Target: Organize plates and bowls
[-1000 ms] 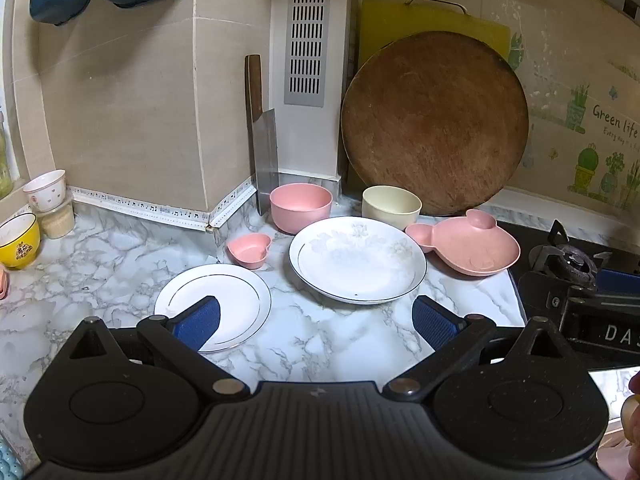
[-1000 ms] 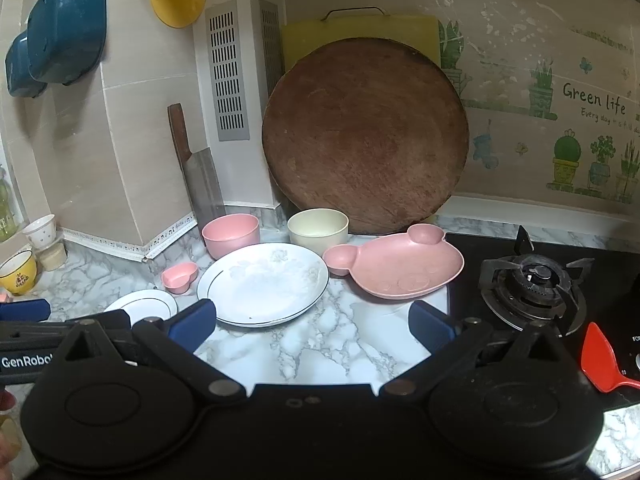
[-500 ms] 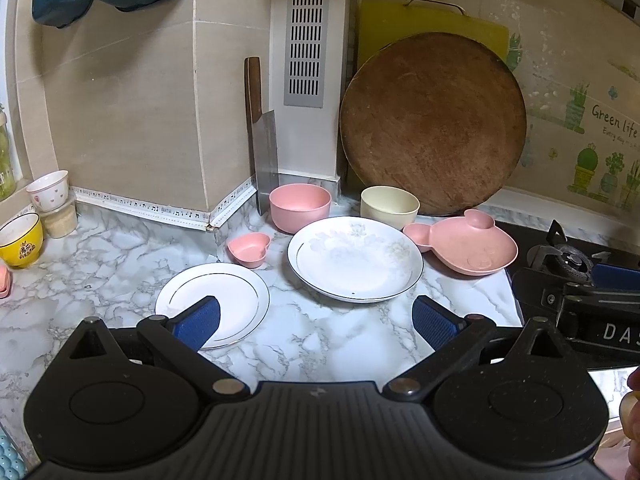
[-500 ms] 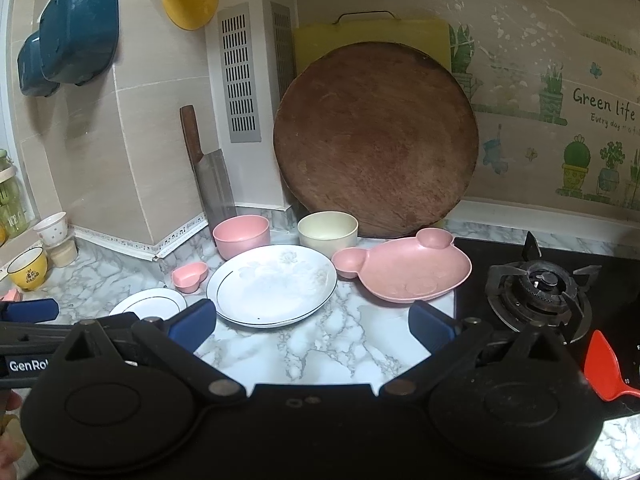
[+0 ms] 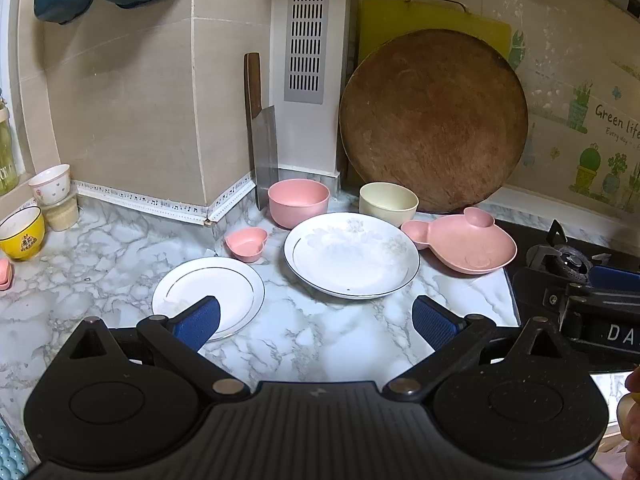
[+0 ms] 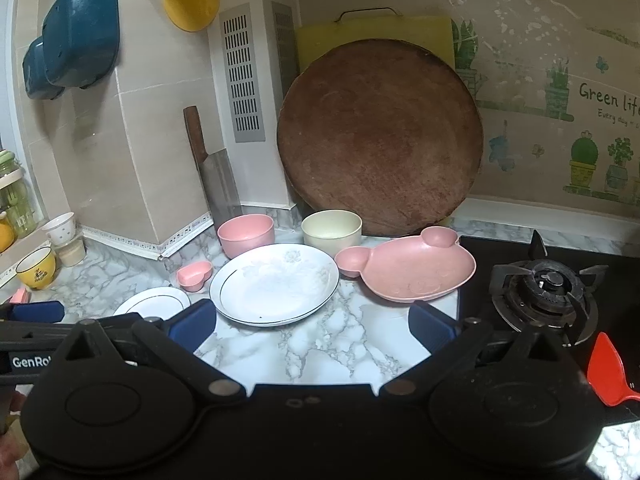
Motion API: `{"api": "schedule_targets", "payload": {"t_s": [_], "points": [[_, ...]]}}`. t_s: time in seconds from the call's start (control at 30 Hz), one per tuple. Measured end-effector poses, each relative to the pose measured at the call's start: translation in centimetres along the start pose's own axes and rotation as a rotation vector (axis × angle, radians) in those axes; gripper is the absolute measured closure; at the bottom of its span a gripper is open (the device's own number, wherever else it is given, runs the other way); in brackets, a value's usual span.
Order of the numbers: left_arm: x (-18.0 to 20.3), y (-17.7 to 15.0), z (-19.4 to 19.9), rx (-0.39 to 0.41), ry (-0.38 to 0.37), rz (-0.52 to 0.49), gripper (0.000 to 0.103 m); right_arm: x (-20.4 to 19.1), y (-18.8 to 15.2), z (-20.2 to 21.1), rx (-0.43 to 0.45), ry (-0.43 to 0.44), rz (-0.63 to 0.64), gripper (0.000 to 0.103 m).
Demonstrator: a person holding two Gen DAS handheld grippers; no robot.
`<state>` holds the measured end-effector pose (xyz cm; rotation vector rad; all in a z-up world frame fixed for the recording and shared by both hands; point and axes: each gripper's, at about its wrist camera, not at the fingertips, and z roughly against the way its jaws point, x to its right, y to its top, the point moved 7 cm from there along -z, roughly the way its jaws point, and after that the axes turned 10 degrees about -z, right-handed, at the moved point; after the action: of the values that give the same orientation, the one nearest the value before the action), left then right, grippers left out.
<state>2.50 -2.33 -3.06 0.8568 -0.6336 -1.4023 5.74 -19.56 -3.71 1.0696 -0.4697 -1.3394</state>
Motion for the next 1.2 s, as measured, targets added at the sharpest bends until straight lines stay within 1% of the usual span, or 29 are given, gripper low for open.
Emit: {"api": "schedule_targets", "payload": {"t_s": [0.23, 0.37, 0.43, 0.6, 0.67, 0.77, 0.83, 0.9, 0.93, 1.03, 1.07, 1.17, 1.2], "points": [[0.3, 0.7, -0.8, 0.000, -0.009, -0.002, 0.000, 0.5, 0.9, -0.6, 0.012, -0.014, 0.017, 0.000], [-0.2, 1.6, -2.3, 0.002, -0.021, -0.013, 0.000, 1.1, 1.6, -2.5, -0.003, -0.027, -0.018, 0.000], [-0.7, 2.1, -3.6, -0.003, -0.045, -0.014, 0.000, 1.4, 2.1, -3.9, -0.009, -0.033, -0.031, 0.000], [-2.7, 3.6, -8.6, -0.012, -0.088, -0.006, 0.000, 2.0, 2.9, -8.2, -0.019, -0.060, -0.035, 0.000], [-3.3, 4.4, -10.6, -0.004, -0.105, -0.016, 0.000, 2.2, 3.1, -10.4, -0.045, -0.054, -0.036, 0.000], [-4.1, 5.5, -14.4, -0.014, -0.116, -0.034, 0.000, 3.1, 2.8, -13.8, -0.092, -0.088, -0.057, 0.002], [-4.9, 5.9, -16.9, -0.031, -0.110, -0.035, 0.000, 3.6, 2.5, -16.2, -0.123, -0.108, -0.075, 0.006], [-5.3, 6.2, -19.4, -0.064, -0.135, -0.025, 0.001, 4.1, 2.1, -18.4, -0.159, -0.128, -0.088, 0.015], [-5.5, 6.3, -20.5, -0.073, -0.143, -0.026, 0.001, 4.4, 1.9, -19.3, -0.173, -0.145, -0.104, 0.016], [-6.0, 6.7, -23.5, -0.093, -0.153, -0.031, 0.001, 4.6, 1.6, -21.7, -0.215, -0.137, -0.143, 0.022], [-6.2, 6.8, -24.4, -0.104, -0.156, -0.023, 0.002, 4.5, 1.5, -22.3, -0.223, -0.141, -0.151, 0.023], [-6.7, 6.8, -26.9, -0.141, -0.174, -0.017, 0.012, 4.2, 1.6, -23.7, -0.240, -0.130, -0.175, 0.024], [-6.9, 6.7, -27.6, -0.152, -0.180, -0.016, 0.016, 4.1, 1.6, -24.1, -0.250, -0.131, -0.178, 0.026]]}}
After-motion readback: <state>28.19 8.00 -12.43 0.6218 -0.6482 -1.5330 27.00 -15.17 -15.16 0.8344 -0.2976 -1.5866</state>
